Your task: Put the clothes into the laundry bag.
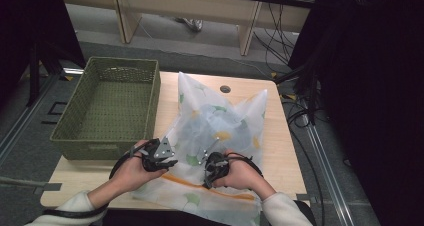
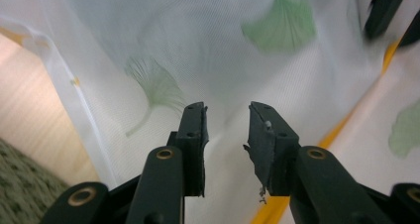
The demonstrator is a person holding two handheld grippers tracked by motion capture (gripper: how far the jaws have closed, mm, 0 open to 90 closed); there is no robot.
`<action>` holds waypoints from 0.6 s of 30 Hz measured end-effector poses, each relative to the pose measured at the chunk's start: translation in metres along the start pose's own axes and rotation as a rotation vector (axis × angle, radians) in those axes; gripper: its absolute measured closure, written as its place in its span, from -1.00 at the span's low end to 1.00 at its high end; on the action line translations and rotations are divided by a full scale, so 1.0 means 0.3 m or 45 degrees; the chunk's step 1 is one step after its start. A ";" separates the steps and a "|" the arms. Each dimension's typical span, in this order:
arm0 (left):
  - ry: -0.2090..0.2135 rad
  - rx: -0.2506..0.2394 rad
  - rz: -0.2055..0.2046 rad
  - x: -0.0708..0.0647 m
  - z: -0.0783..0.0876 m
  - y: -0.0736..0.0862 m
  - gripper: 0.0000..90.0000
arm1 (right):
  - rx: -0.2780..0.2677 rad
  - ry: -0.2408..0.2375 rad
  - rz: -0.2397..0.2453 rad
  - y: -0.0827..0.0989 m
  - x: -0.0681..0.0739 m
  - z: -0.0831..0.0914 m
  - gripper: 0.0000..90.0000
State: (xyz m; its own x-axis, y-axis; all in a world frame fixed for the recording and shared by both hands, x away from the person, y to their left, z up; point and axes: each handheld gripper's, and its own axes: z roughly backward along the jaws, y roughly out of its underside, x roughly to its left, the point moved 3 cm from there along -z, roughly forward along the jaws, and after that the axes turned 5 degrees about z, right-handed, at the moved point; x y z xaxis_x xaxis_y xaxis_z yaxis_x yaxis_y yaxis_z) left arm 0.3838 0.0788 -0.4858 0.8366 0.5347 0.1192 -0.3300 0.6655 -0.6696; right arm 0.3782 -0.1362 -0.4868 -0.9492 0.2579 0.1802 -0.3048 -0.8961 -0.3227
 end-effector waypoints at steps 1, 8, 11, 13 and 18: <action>0.007 0.009 0.004 -0.001 0.000 0.010 0.48 | -0.024 -0.008 -0.033 0.015 0.003 0.022 0.61; -0.004 0.103 0.049 0.022 -0.006 0.066 0.49 | -0.129 0.042 -0.324 0.203 -0.064 0.209 0.80; -0.013 0.140 0.057 0.027 -0.015 0.071 0.50 | -0.027 0.184 -0.498 0.285 -0.121 0.218 0.97; -0.007 0.165 0.065 0.025 -0.021 0.075 0.52 | 0.016 0.263 -0.530 0.313 -0.160 0.205 1.00; 0.029 0.208 0.075 0.018 -0.037 0.091 0.58 | 0.088 0.316 -0.622 0.319 -0.196 0.171 1.00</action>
State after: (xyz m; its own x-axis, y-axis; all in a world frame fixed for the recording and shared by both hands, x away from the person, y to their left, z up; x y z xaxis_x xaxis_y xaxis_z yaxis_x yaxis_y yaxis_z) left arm 0.3841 0.0940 -0.5116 0.8227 0.5648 0.0651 -0.4441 0.7099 -0.5466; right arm 0.4090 -0.2557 -0.4804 -0.6914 0.7194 0.0666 -0.7164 -0.6705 -0.1929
